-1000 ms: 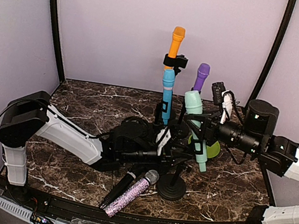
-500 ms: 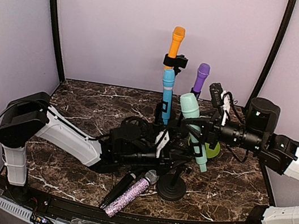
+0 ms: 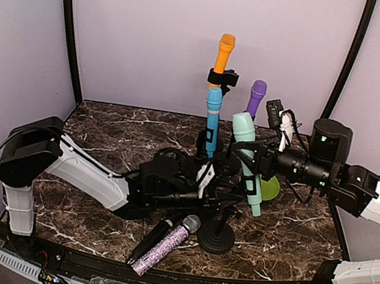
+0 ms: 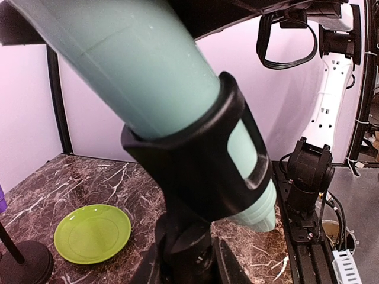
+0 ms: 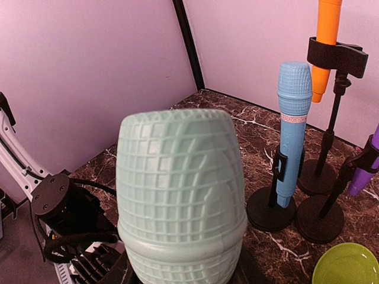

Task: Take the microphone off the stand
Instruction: Remove the microphone from the microphone stand.

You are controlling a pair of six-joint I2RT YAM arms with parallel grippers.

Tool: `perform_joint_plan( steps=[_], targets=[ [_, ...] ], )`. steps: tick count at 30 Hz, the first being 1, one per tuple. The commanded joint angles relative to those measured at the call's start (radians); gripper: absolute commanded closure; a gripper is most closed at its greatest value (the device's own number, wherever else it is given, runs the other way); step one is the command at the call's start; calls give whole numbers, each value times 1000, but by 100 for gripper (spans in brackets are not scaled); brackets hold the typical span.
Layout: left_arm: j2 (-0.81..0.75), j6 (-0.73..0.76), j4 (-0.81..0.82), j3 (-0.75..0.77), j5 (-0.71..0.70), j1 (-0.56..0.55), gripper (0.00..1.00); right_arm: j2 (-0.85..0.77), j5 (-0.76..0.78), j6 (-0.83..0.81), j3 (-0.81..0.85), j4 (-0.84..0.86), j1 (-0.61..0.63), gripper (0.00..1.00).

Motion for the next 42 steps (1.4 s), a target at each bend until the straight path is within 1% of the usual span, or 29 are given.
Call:
perform_joint_plan(
  steps=[1,22,31,42],
  targets=[
    [12,66,-112,-55,61,-34,100,-29,270,59,108,231,-35,100],
    [13,60,-104,-68,60,-37,100,-29,270,61,119,255,-59,100],
    [16,64,-102,-69,62,-37,100,-15,343,96,139,230,-88,100],
    [7,67,-101,-84,63,-37,100,-18,324,119,152,227,-127,100]
  ],
)
